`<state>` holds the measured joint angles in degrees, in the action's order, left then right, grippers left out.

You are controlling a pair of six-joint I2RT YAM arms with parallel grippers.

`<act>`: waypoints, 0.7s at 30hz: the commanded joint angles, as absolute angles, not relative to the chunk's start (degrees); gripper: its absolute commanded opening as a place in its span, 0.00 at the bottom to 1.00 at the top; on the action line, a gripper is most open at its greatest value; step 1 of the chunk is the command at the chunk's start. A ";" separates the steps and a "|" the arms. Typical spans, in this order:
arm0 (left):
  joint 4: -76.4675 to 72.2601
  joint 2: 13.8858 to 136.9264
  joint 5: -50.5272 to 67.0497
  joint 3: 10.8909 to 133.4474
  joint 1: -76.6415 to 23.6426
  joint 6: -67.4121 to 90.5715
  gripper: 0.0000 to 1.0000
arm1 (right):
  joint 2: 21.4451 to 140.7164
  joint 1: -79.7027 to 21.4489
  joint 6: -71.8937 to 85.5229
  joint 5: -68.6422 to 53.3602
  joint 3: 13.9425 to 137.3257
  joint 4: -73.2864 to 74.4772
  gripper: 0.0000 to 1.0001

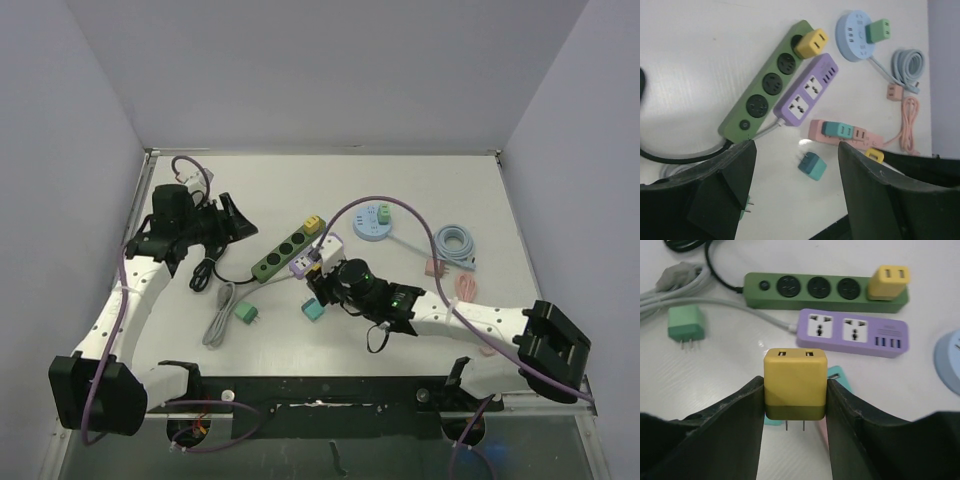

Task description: Insert the plug

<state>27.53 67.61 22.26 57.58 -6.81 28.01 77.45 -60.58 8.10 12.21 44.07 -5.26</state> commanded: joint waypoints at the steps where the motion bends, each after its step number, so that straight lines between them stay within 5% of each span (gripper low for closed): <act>1: 18.33 66.66 36.19 57.66 -10.40 28.73 0.66 | 70.45 -56.73 10.68 19.37 40.38 -15.44 0.34; 10: 11.29 68.67 39.31 57.35 -21.64 35.17 0.67 | 63.81 -54.16 5.81 21.19 37.47 -15.85 0.36; 21: 1.57 74.50 44.26 55.90 -31.22 44.13 0.67 | 61.64 -53.50 0.08 1.26 36.03 -17.71 0.38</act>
<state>9.54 73.84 40.18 56.38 -29.39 40.16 63.00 -54.17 2.26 9.98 35.99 -12.80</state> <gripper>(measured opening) 0.669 0.452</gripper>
